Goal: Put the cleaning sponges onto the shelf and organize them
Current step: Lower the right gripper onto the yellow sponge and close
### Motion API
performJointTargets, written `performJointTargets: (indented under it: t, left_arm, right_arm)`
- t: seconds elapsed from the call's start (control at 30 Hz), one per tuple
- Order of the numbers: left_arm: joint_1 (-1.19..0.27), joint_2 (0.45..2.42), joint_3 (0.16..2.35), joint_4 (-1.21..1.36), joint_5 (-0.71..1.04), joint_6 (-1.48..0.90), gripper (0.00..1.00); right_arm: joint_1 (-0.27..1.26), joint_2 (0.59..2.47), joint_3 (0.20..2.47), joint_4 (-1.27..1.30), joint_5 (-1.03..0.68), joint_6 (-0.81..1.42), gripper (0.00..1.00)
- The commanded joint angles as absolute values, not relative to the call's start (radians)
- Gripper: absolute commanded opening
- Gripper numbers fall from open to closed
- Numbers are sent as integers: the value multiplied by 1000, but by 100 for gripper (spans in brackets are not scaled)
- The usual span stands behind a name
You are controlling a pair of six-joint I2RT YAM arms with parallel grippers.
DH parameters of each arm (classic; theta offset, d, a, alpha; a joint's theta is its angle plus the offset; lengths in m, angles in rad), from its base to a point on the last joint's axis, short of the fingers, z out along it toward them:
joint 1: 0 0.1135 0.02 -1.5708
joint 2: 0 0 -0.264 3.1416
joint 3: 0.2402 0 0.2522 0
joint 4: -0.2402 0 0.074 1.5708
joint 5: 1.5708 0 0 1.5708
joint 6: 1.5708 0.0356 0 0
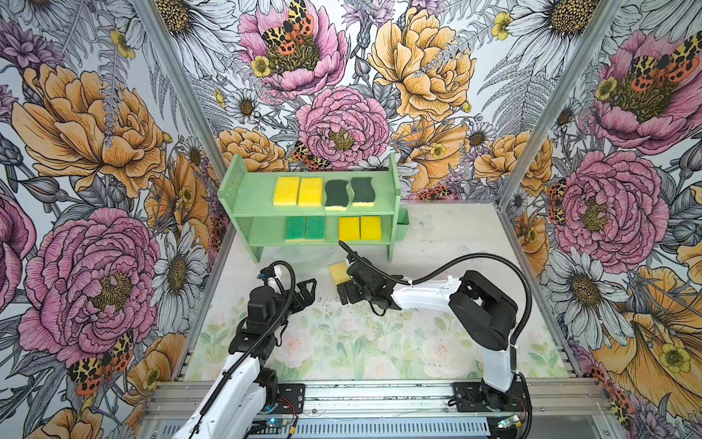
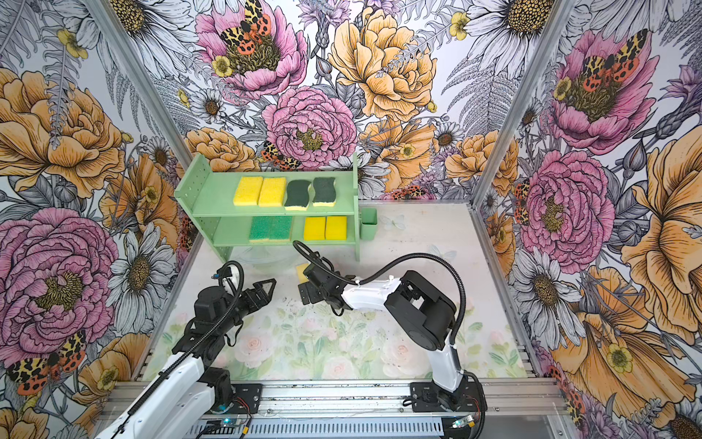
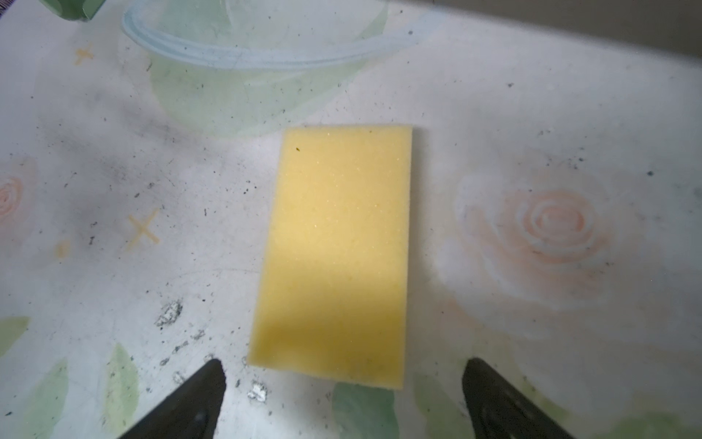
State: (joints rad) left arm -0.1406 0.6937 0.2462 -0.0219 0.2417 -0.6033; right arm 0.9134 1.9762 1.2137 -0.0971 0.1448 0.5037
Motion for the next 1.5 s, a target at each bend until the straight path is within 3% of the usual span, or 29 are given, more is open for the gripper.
performJointTargets:
  t: [0.0,0.63,0.87,1.0,1.17,1.47]
  left_arm:
    - [-132,693,231,-8,265,-591,99]
    - [-130,707,234,2,268,-594,99]
    - [-130,709,231,3,266,-592,99]
    - [-130,712,230,6,264,-592,99]
    - [-129,712,230,8,266,-594,99]
    - [-130,710,236,2,273,-592,99]
  right_arm:
    - [924,2004,1261,-103,168,473,100]
    - [937,2067,1292,-126,210,442,96]
    - [937,2063,1294,-124,198,423,83]
    - [937,2059,1295,-120,174,413,68]
    - [936,2043,1289,-117,131,404,56]
    - [881,1938,1196,-63,-57,427,48]
